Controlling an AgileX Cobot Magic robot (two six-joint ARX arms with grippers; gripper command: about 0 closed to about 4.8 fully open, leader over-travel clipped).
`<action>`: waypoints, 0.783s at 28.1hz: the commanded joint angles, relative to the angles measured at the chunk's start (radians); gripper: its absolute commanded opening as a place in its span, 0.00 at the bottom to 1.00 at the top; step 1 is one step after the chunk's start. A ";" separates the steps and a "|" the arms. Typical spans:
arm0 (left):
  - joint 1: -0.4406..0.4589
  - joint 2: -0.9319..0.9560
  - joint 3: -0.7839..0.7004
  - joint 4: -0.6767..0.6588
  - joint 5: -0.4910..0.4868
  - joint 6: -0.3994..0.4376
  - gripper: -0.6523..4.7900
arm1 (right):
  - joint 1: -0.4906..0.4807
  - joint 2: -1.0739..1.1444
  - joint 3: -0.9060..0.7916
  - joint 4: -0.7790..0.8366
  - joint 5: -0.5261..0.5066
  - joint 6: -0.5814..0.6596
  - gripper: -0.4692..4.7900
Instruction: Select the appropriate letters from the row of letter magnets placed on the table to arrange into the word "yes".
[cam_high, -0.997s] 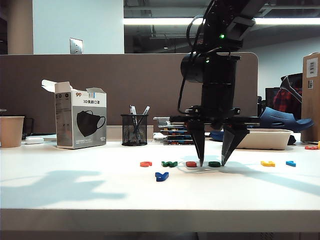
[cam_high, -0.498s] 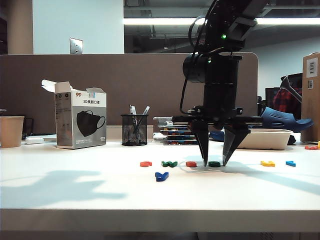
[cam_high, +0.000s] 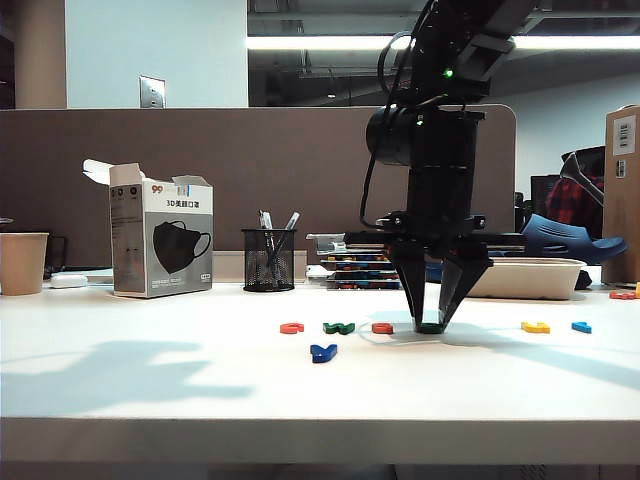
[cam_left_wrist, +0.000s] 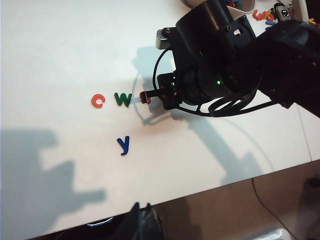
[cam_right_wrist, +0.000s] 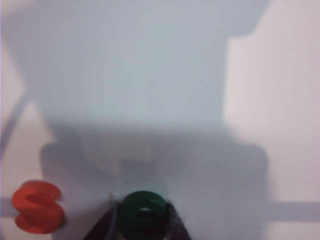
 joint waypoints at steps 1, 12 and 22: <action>0.001 -0.003 0.004 0.006 0.000 -0.003 0.11 | 0.002 0.008 -0.004 -0.009 -0.002 0.001 0.29; 0.001 -0.002 0.004 0.006 0.000 -0.003 0.11 | 0.002 0.008 -0.004 -0.002 0.001 0.001 0.29; 0.001 -0.003 0.004 0.006 0.000 -0.003 0.11 | 0.002 -0.005 -0.003 -0.007 -0.001 0.000 0.29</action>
